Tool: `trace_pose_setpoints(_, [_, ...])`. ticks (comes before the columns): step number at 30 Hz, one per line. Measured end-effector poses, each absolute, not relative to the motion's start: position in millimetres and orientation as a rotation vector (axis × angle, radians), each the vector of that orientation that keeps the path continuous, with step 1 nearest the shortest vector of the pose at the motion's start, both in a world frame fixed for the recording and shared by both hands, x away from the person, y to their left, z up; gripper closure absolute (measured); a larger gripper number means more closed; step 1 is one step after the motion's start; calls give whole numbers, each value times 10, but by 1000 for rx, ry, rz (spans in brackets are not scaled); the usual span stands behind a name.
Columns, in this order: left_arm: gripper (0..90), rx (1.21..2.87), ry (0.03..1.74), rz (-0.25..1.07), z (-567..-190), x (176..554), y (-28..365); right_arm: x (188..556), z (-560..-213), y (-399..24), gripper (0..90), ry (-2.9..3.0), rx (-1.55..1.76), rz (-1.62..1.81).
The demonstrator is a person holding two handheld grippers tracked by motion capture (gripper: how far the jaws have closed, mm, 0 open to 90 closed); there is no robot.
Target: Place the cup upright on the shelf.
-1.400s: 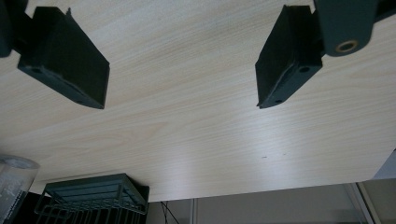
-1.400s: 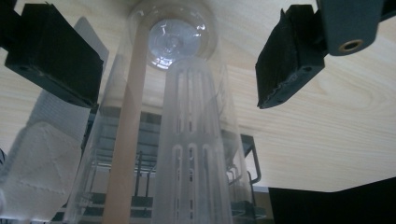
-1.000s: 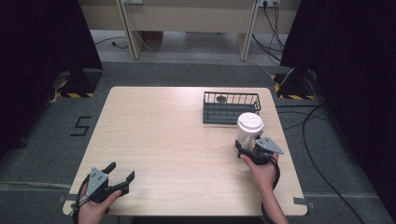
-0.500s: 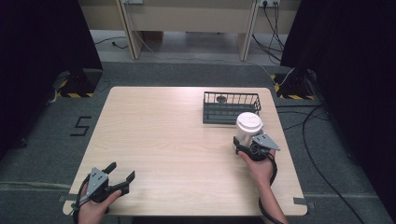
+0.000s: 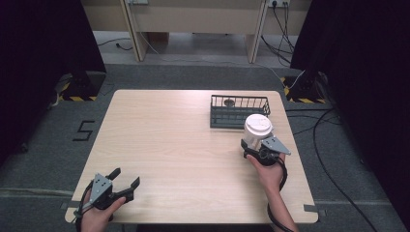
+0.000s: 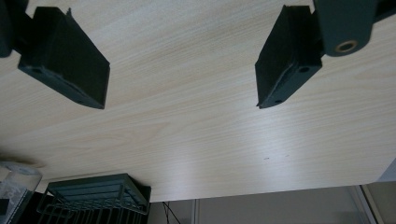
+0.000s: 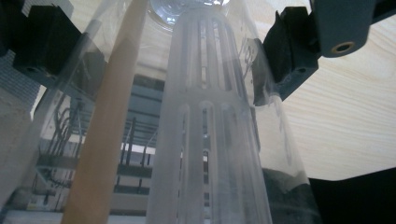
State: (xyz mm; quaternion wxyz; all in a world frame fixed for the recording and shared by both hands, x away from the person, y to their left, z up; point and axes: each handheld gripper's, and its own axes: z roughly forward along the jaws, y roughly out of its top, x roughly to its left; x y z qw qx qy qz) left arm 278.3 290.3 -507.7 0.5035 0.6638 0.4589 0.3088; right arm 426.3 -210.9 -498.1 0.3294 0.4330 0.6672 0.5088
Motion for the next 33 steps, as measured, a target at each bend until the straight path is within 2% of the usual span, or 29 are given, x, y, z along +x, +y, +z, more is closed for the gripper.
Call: trace_pose_setpoints(33, [173,1604,1100,742,-5073,2782,2896,4491,-4459,-1978,185,1693,1071,1333])
